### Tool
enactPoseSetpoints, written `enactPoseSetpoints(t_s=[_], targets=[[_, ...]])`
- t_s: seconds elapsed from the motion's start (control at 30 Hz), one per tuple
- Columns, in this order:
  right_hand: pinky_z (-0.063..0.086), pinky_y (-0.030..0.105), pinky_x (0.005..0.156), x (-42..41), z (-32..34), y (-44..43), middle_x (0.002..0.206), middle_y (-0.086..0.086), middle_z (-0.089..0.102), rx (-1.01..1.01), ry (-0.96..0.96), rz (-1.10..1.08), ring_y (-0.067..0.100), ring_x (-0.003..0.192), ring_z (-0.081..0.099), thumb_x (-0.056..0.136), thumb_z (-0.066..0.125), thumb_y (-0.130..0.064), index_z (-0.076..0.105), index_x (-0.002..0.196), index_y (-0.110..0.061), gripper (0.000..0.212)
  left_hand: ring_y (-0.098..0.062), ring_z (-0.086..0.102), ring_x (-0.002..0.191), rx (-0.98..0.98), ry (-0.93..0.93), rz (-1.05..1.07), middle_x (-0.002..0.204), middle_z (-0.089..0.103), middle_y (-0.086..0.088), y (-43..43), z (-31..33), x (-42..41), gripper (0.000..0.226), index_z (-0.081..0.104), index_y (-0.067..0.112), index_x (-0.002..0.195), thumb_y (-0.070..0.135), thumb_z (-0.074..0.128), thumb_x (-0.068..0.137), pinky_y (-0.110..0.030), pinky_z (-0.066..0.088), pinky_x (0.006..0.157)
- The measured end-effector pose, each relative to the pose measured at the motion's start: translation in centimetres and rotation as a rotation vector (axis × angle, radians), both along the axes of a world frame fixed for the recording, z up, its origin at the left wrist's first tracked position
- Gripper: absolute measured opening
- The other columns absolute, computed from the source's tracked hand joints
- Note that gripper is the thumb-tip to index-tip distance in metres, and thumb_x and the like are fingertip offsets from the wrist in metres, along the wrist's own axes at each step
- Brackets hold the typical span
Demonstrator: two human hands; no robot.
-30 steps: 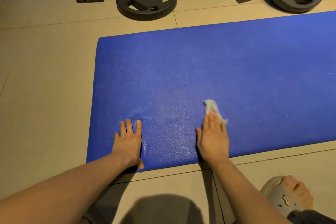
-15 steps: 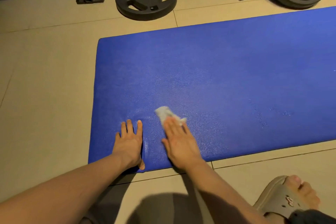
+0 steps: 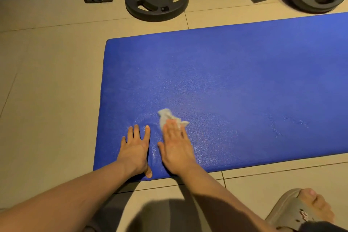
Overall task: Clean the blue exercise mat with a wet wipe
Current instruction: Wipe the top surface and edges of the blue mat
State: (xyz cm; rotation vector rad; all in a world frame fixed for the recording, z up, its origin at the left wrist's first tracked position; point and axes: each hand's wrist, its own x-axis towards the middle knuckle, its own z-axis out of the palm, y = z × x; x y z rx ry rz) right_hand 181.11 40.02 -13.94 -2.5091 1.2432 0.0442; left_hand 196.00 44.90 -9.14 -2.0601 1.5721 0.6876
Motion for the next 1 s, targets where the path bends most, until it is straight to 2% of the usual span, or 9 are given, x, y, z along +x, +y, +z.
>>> enactPoseSetpoints(t_s=[0.1,0.2,0.27,0.3,0.37,0.47,0.73,0.93,1.0], targets=[[0.008,0.050,0.126,0.2,-0.1,-0.6,0.168,0.011,0.017,-0.032,0.029,0.144,0.026,0.156,0.008,0.107,0.028,-0.042,0.023,0.160,-0.008,0.063,-0.040,-0.008,0.155,0.003,0.017,-0.027,0.165,-0.013,-0.020,0.1,0.5,0.6,0.160,-0.020,0.019,0.160,0.068,0.090,0.054,-0.052,0.018,0.126],[0.011,0.052,0.124,-3.5,-0.4,-3.7,0.167,0.011,0.023,-0.092,0.067,-0.043,0.024,0.155,0.015,0.105,0.029,-0.042,0.030,0.157,-0.007,0.063,-0.034,0.012,0.150,-0.056,0.035,-0.047,0.160,0.009,-0.015,-0.4,1.1,1.6,0.145,-0.002,0.022,0.163,0.074,0.083,0.058,-0.048,0.031,0.120],[0.017,0.052,0.124,-6.7,-0.3,-5.7,0.166,0.011,0.025,-0.102,0.100,-0.215,0.025,0.155,0.018,0.105,0.022,-0.044,0.034,0.156,-0.006,0.065,-0.033,0.016,0.148,-0.148,0.024,-0.061,0.158,0.017,-0.013,-1.3,1.6,2.2,0.130,0.018,0.026,0.160,0.078,0.081,0.058,-0.056,0.024,0.121],[0.018,0.051,0.124,-7.9,0.0,-6.5,0.165,0.011,0.028,-0.106,0.091,-0.272,0.025,0.154,0.021,0.105,0.019,-0.045,0.037,0.155,-0.006,0.066,-0.034,0.008,0.152,-0.180,0.007,-0.062,0.162,0.011,-0.014,-1.8,1.6,2.5,0.130,0.021,0.027,0.158,0.078,0.081,0.055,-0.063,0.014,0.123],[0.018,0.047,0.124,-9.4,0.7,-7.7,0.160,0.008,0.038,-0.150,0.004,-0.332,0.023,0.151,0.029,0.104,0.021,-0.042,0.044,0.150,-0.008,0.061,-0.035,-0.016,0.155,-0.154,-0.013,-0.003,0.167,-0.015,-0.016,-2.7,1.2,2.7,0.153,-0.001,0.027,0.162,0.078,0.085,0.047,-0.070,0.000,0.119],[0.022,0.048,0.123,-9.9,1.7,-9.0,0.154,0.010,0.045,-0.250,-0.109,-0.360,0.027,0.144,0.038,0.103,0.042,-0.030,0.052,0.141,-0.007,0.046,-0.036,-0.030,0.151,-0.018,0.063,0.142,0.162,-0.035,-0.015,-3.8,0.3,3.0,0.172,-0.031,0.029,0.155,0.072,0.090,0.041,-0.072,0.003,0.119],[0.002,0.045,0.127,-5.7,-0.3,-7.1,0.169,0.015,0.003,-0.021,0.017,-0.354,0.028,0.157,-0.001,0.095,0.023,-0.073,0.009,0.160,-0.002,0.098,-0.039,-0.039,0.145,0.118,0.069,0.238,0.155,-0.046,-0.017,-5.5,-0.1,2.3,0.180,-0.045,0.030,0.144,0.060,0.098,0.039,-0.075,0.003,0.117],[0.004,0.046,0.127,1.3,0.4,-4.4,0.169,0.013,0.002,0.083,-0.083,0.128,0.027,0.157,-0.004,0.101,0.035,-0.057,0.014,0.161,-0.004,0.082,-0.037,-0.042,0.143,0.106,0.082,0.222,0.153,-0.049,-0.017,-5.1,0.0,2.6,0.177,-0.052,0.034,0.133,0.067,0.094,0.039,-0.073,0.000,0.118],[0.006,0.046,0.127,0.4,0.1,-5.8,0.168,0.012,0.008,0.052,-0.064,0.171,0.026,0.157,0.004,0.103,0.034,-0.053,0.019,0.160,-0.004,0.077,-0.037,-0.043,0.142,0.119,0.083,0.221,0.153,-0.049,-0.017,-5.1,0.3,2.6,0.177,-0.051,0.034,0.134,0.067,0.094,0.039,-0.073,-0.001,0.118]])
